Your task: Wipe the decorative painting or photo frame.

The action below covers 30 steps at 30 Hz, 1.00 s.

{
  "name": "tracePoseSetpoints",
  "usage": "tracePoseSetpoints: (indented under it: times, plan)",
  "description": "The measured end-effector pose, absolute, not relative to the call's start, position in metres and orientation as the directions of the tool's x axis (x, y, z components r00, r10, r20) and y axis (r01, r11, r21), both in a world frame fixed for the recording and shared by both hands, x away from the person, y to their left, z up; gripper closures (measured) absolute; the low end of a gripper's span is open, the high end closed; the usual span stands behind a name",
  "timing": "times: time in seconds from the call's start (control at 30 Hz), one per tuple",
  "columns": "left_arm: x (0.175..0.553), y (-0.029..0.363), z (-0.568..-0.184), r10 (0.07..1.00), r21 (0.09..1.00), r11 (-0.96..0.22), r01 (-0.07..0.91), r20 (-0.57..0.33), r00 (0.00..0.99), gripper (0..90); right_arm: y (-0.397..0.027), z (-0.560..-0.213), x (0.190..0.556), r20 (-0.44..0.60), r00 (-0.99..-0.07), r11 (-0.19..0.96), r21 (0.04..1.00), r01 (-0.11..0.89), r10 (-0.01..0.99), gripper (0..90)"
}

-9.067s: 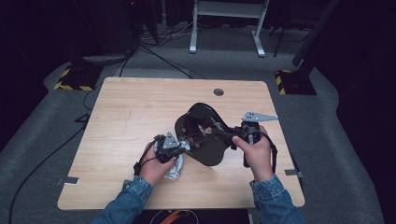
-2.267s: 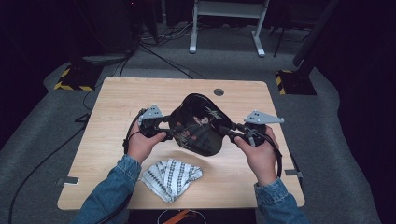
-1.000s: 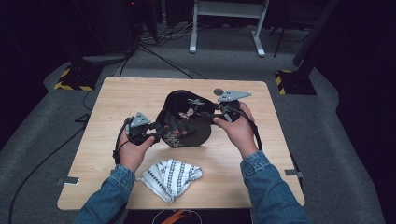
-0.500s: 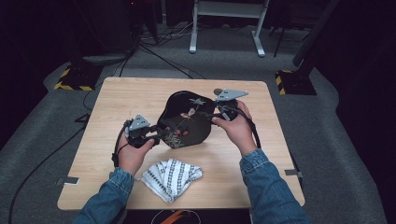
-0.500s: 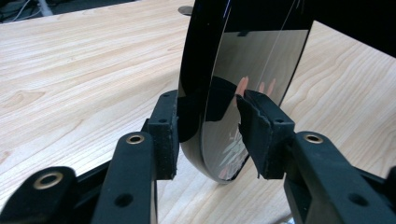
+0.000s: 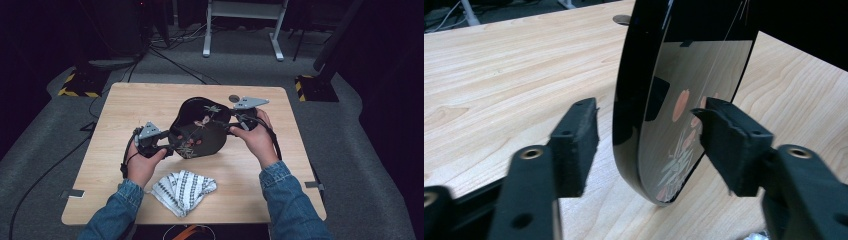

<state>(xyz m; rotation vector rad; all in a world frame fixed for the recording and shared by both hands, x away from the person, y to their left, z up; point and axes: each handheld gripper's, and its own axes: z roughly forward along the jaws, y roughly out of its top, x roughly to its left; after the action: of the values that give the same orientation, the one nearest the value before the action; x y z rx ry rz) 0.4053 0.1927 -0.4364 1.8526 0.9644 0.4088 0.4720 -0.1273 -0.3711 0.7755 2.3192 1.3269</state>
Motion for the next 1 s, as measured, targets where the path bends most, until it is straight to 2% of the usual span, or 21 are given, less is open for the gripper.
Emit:
tracePoseSetpoints:
  times: [0.23, 0.53, 0.63, 0.8, 1.0]
  plan:
    - [0.407, 0.194, -0.433, 0.756, 0.879, -0.212, 0.426, -0.128, 0.642, 32.5, -0.147, -0.362, 0.458, -0.028, -0.763, 0.365, 0.889, 0.276, 0.645, 36.4]
    - [0.411, 0.197, -0.425, 0.744, 0.890, -0.210, 0.405, -0.124, 0.657, 30.3, -0.160, -0.365, 0.416, -0.001, -0.762, 0.335, 0.898, 0.284, 0.648, 38.8]
    - [0.411, 0.201, -0.422, 0.741, 0.890, -0.211, 0.404, -0.124, 0.660, 29.9, -0.160, -0.373, 0.402, 0.018, -0.765, 0.337, 0.891, 0.304, 0.644, 39.8]
    - [0.412, 0.206, -0.423, 0.730, 0.890, -0.200, 0.409, -0.143, 0.669, 28.7, -0.153, -0.395, 0.384, 0.107, -0.755, 0.308, 0.869, 0.388, 0.647, 43.2]
    - [0.412, 0.210, -0.423, 0.730, 0.889, -0.194, 0.415, -0.152, 0.667, 27.6, -0.135, -0.421, 0.373, 0.124, -0.759, 0.361, 0.823, 0.438, 0.639, 47.5]
